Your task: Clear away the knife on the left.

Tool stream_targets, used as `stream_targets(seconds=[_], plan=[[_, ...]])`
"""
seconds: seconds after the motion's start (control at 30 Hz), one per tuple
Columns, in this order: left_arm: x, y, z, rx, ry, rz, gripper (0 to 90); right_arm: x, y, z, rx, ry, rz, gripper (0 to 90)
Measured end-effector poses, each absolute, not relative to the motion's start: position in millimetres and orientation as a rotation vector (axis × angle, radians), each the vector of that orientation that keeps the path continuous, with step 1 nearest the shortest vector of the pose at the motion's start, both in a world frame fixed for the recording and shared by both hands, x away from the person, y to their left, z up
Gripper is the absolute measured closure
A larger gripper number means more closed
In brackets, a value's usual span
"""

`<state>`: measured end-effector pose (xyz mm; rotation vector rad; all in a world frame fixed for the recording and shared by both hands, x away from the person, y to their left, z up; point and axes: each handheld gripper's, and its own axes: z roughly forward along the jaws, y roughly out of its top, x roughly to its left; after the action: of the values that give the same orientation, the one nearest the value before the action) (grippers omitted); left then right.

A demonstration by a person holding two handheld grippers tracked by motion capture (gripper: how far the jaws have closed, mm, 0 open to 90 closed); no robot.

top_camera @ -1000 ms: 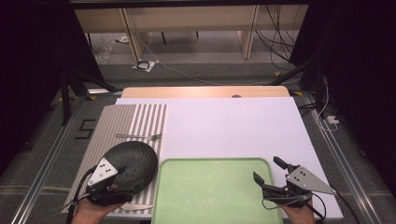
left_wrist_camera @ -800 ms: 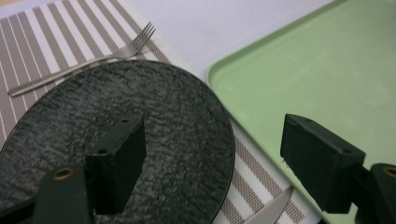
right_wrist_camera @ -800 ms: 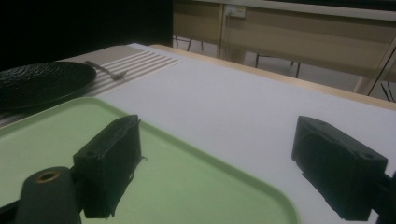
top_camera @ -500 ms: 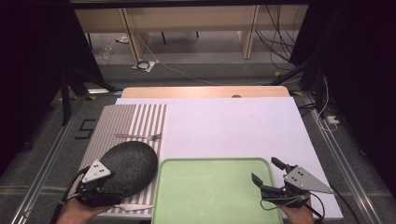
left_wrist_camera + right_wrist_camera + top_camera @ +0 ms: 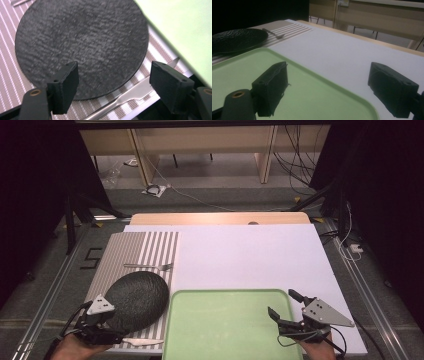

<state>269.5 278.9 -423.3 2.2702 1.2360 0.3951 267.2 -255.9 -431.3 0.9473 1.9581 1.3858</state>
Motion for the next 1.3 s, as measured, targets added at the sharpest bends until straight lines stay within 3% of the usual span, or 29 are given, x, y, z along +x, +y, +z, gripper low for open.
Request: stream_targets(seconds=[1.3], plan=[[269, 305, -445, 2.503, 1.357, 0.256, 34.1, 268, -251, -434, 0.914, 2.016, 1.374, 17.3]])
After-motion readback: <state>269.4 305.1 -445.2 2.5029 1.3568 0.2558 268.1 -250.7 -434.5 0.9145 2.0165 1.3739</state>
